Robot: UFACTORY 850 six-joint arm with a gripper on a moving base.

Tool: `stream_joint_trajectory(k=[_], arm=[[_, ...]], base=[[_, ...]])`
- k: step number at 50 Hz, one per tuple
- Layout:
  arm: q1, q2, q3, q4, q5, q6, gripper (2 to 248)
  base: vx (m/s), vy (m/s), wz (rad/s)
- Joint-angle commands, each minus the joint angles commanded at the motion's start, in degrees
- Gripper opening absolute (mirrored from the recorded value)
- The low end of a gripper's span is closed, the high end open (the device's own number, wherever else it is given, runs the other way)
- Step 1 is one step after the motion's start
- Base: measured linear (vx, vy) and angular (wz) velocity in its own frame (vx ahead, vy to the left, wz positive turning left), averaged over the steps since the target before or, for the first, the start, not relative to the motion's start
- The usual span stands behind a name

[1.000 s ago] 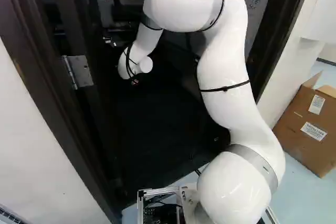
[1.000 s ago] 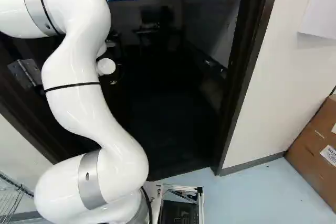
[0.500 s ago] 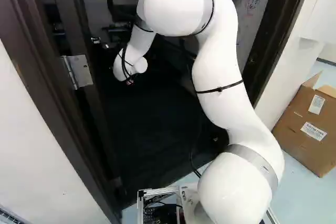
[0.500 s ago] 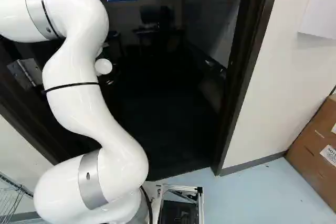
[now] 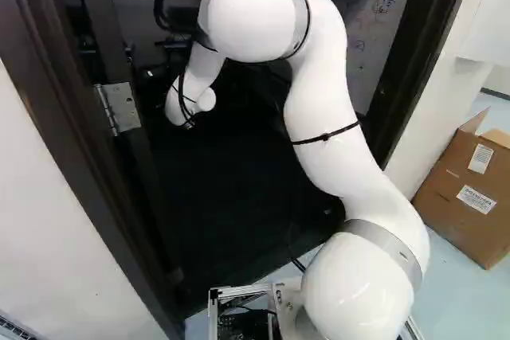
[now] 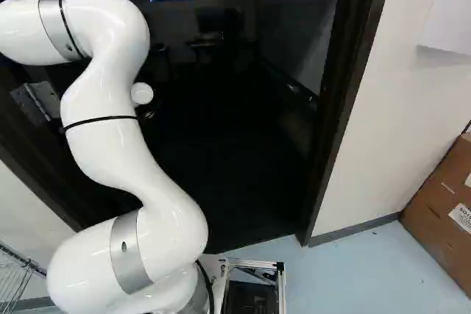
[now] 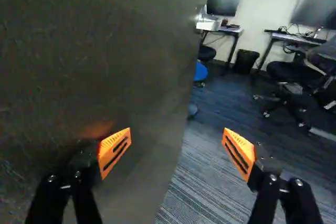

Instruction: Open the door and move inside

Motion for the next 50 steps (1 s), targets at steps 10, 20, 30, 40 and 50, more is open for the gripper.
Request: stream_joint_trajectory(k=[10, 20, 30, 40, 50], arm=[[0.28, -0.40, -0.55, -1.96, 0.00, 0.00, 247], [0.31, -0.45, -0.61, -2.89, 0.00, 0.00, 247], [0.28, -0.41, -0.55, -2.98, 0.00, 0.00, 247], [-0.34, 0.33, 0.45, -2.64, 0.00, 0.00, 247], [-1.47, 1.77, 2.40, -0.31, 0.00, 0.00, 247]], base=[[0.000, 0.000, 0.000], [0.000, 0.000, 0.000], [0.000, 0.000, 0.000], [0.000, 0.000, 0.000], [0.000, 0.000, 0.000]])
